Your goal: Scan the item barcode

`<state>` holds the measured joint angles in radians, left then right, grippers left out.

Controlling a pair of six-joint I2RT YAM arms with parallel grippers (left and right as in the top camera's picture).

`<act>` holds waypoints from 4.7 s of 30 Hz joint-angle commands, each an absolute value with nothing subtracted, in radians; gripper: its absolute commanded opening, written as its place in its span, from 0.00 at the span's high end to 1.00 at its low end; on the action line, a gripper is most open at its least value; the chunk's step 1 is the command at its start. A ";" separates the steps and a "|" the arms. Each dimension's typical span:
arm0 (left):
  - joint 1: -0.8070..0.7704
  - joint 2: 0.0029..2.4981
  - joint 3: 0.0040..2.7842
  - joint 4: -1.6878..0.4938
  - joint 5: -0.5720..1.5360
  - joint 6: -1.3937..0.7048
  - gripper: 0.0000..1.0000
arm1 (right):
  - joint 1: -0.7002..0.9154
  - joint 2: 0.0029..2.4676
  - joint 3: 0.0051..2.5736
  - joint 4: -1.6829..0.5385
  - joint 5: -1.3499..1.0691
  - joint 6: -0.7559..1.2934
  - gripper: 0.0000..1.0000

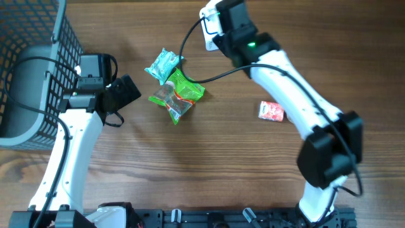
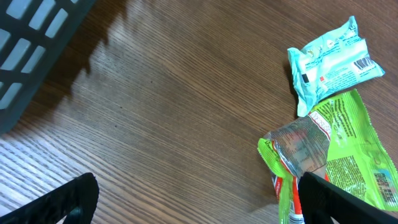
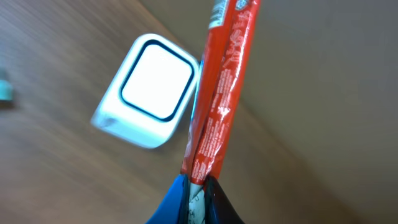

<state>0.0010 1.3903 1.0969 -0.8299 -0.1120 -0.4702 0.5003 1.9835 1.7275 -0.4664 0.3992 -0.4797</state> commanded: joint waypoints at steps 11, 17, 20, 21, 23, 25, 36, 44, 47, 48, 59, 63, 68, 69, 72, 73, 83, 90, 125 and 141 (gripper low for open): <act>0.003 1.390 1.099 -0.828 -0.125 -0.483 0.00 | 0.511 2.252 1.741 -0.325 0.699 -0.930 0.96; 0.003 1.390 1.099 -0.828 -0.125 -0.483 0.00 | 0.509 2.127 1.741 -0.423 0.745 -0.677 0.96; 0.003 1.390 1.099 -0.828 -0.125 -0.483 0.00 | 0.500 1.997 1.741 -0.628 0.519 -0.474 0.96; 0.003 1.390 1.099 -0.828 -0.125 -0.483 0.00 | 0.490 1.955 1.741 -0.702 0.395 -0.403 0.96; 0.003 1.390 1.099 -0.828 -0.125 -0.483 0.00 | 0.465 1.897 1.741 -0.834 0.170 -0.275 0.96; 0.003 1.390 1.099 -0.828 -0.125 -0.483 0.00 | 0.421 1.870 1.741 -1.053 -0.028 -0.163 0.96; 0.003 1.390 1.099 -0.828 -0.125 -0.483 0.00 | 0.333 1.876 1.336 -1.046 0.015 0.027 0.77; 0.003 1.390 1.099 -0.828 -0.125 -0.483 0.00 | 0.339 1.861 1.403 -0.988 -0.163 0.027 0.28; 0.003 1.390 1.099 -0.828 -0.125 -0.483 0.00 | 0.341 1.861 1.404 -0.883 -0.427 0.051 0.12; 0.003 1.390 1.099 -0.828 -0.125 -0.483 0.00 | 0.341 1.861 1.398 -0.846 -0.477 0.106 0.00; 0.003 1.390 1.099 -0.730 -0.113 -0.487 0.00 | 0.341 1.862 1.397 -0.782 -0.492 0.292 0.00; 0.002 1.394 1.099 -0.642 0.063 -0.488 0.81 | 0.341 1.862 1.397 -0.781 -0.492 0.291 0.00; -0.098 1.518 1.097 -0.622 0.194 -0.474 0.96 | 0.341 1.862 1.397 -0.776 -0.492 0.291 0.00; -0.131 1.557 1.097 -0.616 0.194 -0.473 0.96 | 0.341 1.862 1.397 -0.776 -0.492 0.291 0.01; -0.201 1.633 1.097 -0.586 0.194 -0.416 0.96 | 0.341 1.862 1.397 -0.777 -0.492 0.291 0.00; -0.231 1.663 1.097 -0.561 0.194 -0.395 0.96 | 0.341 1.862 1.397 -0.777 -0.492 0.291 0.00; -0.273 1.844 1.078 -0.571 0.077 -0.401 0.96 | 0.341 1.862 1.396 -0.780 -0.492 0.292 0.01; -0.289 1.934 1.073 -0.587 0.199 -0.401 0.96 | 0.342 1.862 1.352 -0.772 -0.508 0.323 0.00; -0.347 1.975 1.127 -0.590 0.099 -0.454 0.96 | 0.567 1.878 0.929 -0.049 -0.540 0.522 0.45; -0.142 1.329 1.171 -0.760 0.017 -0.434 0.88 | 0.361 1.384 0.930 -0.382 -0.958 0.286 0.96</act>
